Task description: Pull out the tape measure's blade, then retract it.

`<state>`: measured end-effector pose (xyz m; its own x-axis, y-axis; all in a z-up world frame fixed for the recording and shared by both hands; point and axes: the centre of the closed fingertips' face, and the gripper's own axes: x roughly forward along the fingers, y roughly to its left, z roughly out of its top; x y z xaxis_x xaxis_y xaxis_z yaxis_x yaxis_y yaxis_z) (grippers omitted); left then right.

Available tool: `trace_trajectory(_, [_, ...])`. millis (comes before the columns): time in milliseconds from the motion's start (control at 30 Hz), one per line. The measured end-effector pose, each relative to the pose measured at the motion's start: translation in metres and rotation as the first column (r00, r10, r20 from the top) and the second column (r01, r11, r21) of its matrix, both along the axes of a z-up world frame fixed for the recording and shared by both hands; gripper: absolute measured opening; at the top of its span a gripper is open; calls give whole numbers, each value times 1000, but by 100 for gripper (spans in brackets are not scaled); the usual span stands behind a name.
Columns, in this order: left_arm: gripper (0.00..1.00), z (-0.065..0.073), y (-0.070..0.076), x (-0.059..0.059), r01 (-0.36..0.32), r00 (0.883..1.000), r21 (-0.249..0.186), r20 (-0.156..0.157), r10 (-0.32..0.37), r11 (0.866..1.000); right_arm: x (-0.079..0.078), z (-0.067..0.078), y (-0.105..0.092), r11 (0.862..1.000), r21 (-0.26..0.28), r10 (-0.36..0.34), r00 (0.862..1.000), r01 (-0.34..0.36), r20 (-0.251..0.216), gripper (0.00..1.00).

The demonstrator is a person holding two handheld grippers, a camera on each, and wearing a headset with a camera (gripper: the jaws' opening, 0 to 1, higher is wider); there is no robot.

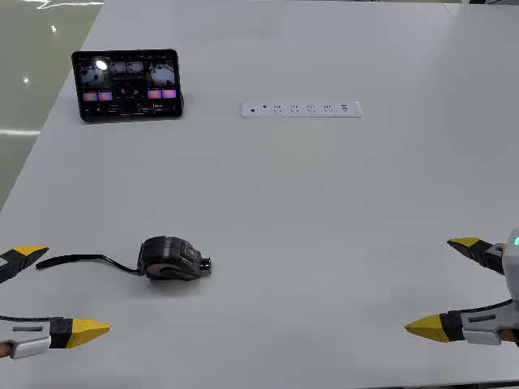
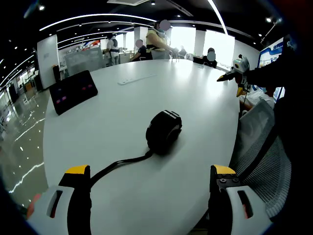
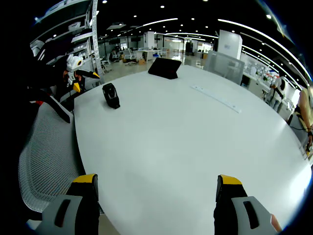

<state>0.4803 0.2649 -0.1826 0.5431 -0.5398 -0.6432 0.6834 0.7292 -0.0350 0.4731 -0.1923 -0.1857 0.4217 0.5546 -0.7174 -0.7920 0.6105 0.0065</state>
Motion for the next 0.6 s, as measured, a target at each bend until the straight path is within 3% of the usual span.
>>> trace_trajectory(233, [99,-3,2,1,-3,1000,4,-2,3,1000,-1,1,-5,1000,6,-12,1000,12,1,100])
trace_trajectory(400, [99,-1,2,8,3,1000,0,17,-3,1000,-5,-2,-6,1000,-2,-7,1000,7,-11,100])
trace_trajectory(600, [99,-1,1,11,28,1000,-2,10,-28,1000,0,-1,-7,1000,-5,-18,1000,18,10,100])
